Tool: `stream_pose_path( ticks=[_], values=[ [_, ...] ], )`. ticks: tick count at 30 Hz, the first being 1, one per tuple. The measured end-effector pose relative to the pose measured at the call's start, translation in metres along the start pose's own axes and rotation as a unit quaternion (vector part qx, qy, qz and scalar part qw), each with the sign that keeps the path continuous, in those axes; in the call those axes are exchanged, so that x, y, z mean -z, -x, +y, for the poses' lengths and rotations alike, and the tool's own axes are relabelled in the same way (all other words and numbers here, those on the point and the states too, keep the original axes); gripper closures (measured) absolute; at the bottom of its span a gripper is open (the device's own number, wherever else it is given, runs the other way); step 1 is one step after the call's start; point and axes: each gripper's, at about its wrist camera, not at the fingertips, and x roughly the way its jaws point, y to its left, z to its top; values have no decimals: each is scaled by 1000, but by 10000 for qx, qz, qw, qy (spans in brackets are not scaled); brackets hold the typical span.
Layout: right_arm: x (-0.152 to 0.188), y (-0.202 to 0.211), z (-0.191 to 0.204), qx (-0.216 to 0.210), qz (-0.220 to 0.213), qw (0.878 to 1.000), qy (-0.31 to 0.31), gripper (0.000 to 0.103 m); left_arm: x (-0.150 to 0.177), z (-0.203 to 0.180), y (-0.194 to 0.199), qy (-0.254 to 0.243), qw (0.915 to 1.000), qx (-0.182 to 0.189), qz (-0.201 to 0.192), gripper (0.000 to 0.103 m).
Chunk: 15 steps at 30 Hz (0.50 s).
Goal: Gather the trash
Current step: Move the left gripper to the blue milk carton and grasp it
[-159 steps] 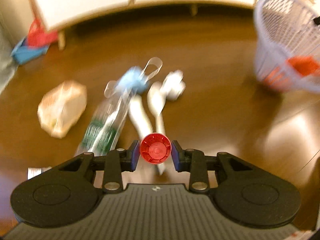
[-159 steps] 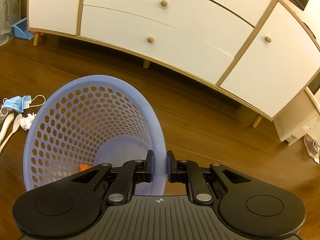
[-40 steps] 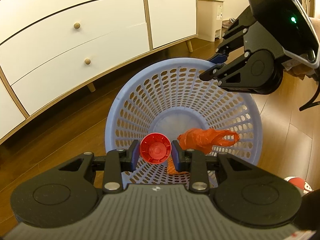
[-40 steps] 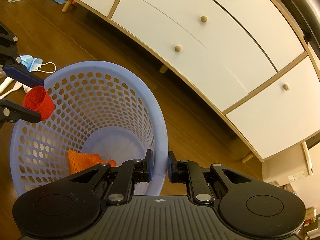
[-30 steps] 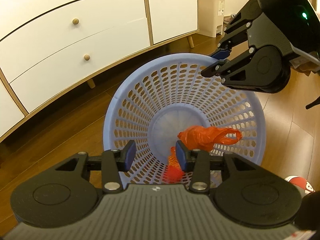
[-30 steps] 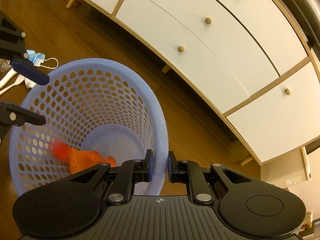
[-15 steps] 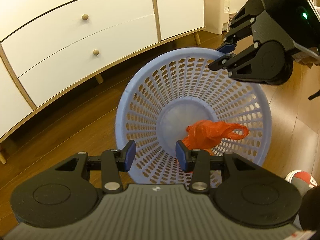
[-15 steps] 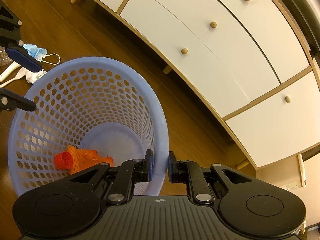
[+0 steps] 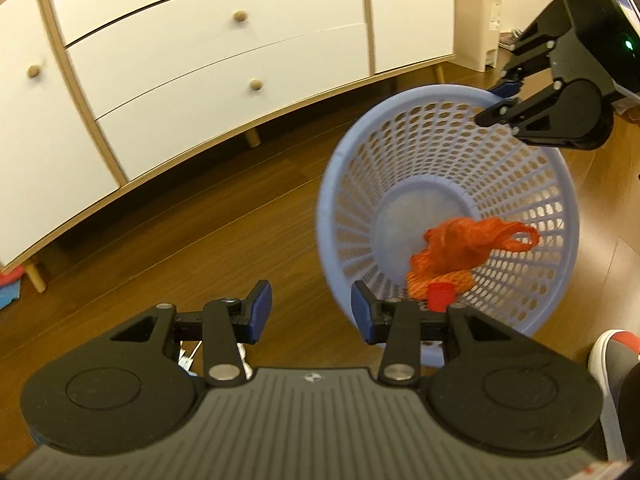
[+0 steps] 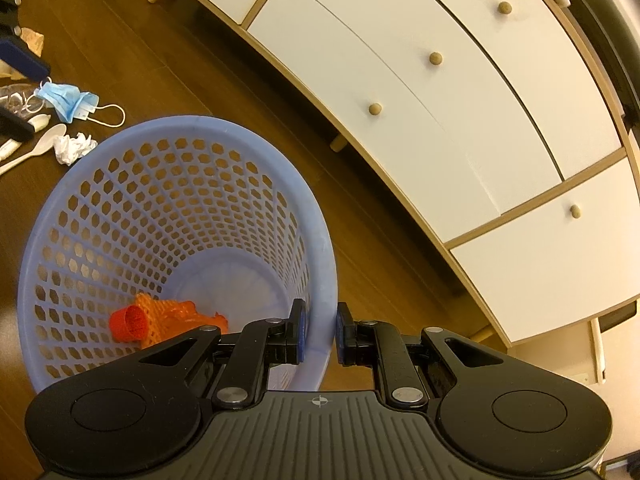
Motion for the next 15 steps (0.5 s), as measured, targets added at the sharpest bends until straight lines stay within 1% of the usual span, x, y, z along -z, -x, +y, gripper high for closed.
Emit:
stream_pose_path(
  ticks=[2, 5, 8, 11, 15],
  values=[
    [-1, 0, 0, 0, -4, 10000, 22, 92, 8, 12, 4, 122, 9999, -59, 11, 64],
    [-2, -1, -2, -4, 16, 10000, 5, 92, 24, 33, 9, 395, 9989, -241, 72, 64],
    [-3, -2, -3, -1, 39, 10000, -3, 92, 45, 61, 18, 667, 9963, -513, 157, 64],
    [-4, -2, -3, -3, 63, 10000, -29, 92, 74, 91, 26, 897, 9922, -804, 314, 64],
    [-4, -2, -1, 11, 101, 9999, -61, 92, 126, 135, 41, 1093, 9841, -1248, 642, 64]
  ],
)
